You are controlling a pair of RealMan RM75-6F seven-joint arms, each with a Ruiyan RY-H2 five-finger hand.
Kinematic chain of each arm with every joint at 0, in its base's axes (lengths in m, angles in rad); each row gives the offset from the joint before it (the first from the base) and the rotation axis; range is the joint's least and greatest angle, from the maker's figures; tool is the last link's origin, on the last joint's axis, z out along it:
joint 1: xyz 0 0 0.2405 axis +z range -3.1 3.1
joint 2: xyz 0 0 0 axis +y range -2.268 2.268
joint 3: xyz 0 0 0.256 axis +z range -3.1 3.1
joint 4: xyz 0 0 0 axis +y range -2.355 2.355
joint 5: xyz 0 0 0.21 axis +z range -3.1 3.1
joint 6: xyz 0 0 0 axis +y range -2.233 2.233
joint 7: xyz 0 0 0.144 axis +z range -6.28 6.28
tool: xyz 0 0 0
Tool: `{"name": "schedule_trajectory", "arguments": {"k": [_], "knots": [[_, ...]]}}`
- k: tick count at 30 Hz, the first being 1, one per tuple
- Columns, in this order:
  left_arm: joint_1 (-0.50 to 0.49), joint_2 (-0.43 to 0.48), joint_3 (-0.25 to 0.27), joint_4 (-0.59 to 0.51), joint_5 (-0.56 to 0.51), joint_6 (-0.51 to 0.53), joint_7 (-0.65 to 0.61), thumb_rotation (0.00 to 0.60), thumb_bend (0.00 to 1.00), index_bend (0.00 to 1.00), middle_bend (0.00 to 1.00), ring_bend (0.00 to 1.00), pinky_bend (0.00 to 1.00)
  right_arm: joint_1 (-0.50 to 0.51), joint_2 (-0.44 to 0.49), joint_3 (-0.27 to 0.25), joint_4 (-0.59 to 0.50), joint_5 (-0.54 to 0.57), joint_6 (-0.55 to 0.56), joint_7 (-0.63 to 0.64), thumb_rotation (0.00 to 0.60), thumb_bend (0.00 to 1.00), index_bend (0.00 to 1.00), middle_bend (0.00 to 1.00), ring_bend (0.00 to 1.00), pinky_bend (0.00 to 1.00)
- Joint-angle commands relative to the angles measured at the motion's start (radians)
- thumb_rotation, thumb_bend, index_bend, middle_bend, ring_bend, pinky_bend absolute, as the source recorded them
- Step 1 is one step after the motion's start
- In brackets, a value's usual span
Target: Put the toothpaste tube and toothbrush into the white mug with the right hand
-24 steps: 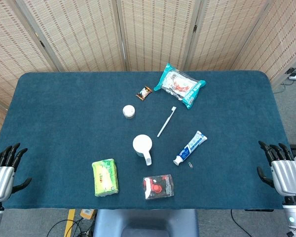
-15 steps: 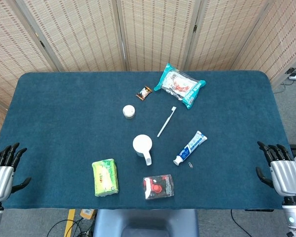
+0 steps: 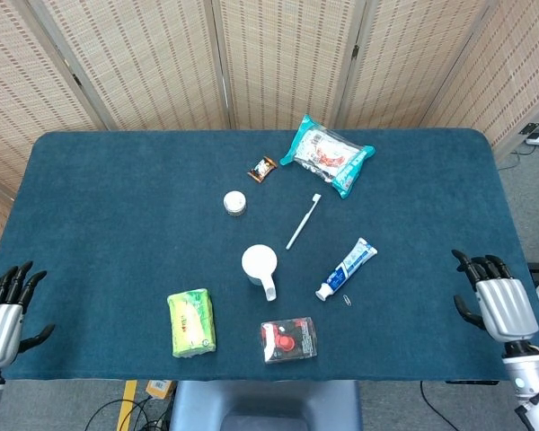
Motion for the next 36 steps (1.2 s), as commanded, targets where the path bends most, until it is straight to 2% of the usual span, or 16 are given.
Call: {"name": "schedule_trajectory", "arguments": {"k": [1, 8, 12, 14, 19, 24, 36], "knots": [[0.003, -0.001, 0.002, 0.002, 0.000, 0.002, -0.008, 0.600, 0.23, 0.18, 0.08, 0.05, 0.15, 0.075, -0.017, 0.024, 0.018, 0.018, -0.094, -0.026, 0.600, 0.29, 0.14, 0.41, 0.25, 0.19], [0.016, 0.006, 0.002, 0.008, -0.005, 0.016, -0.016, 0.600, 0.23, 0.18, 0.08, 0.05, 0.15, 0.206, -0.084, 0.049, 0.089, 0.033, -0.253, -0.048, 0.600, 0.27, 0.14, 0.34, 0.25, 0.19], [0.020, 0.010, 0.004, 0.008, -0.009, 0.016, -0.014, 0.600, 0.23, 0.18, 0.08, 0.05, 0.15, 0.277, -0.137, 0.063, 0.144, 0.059, -0.336, -0.089, 0.600, 0.14, 0.07, 0.27, 0.19, 0.19], [0.022, 0.010, 0.004, 0.006, -0.010, 0.019, -0.015, 0.600, 0.23, 0.18, 0.08, 0.05, 0.15, 0.308, -0.159, 0.069, 0.166, 0.075, -0.375, -0.109, 0.600, 0.11, 0.05, 0.24, 0.16, 0.20], [0.028, 0.014, 0.005, 0.006, -0.012, 0.023, -0.017, 0.600, 0.23, 0.18, 0.08, 0.05, 0.15, 0.383, -0.231, 0.075, 0.253, 0.095, -0.451, -0.138, 0.600, 0.14, 0.07, 0.22, 0.14, 0.20], [0.034, 0.019, 0.005, 0.004, -0.014, 0.026, -0.020, 0.600, 0.23, 0.19, 0.08, 0.05, 0.15, 0.441, -0.299, 0.071, 0.352, 0.088, -0.497, -0.135, 0.600, 0.18, 0.17, 0.22, 0.14, 0.20], [0.044, 0.027, 0.007, 0.002, -0.021, 0.028, -0.022, 0.600, 0.23, 0.20, 0.08, 0.05, 0.15, 0.515, -0.402, 0.036, 0.504, 0.094, -0.566, -0.138, 0.600, 0.18, 0.19, 0.22, 0.12, 0.20]]}}
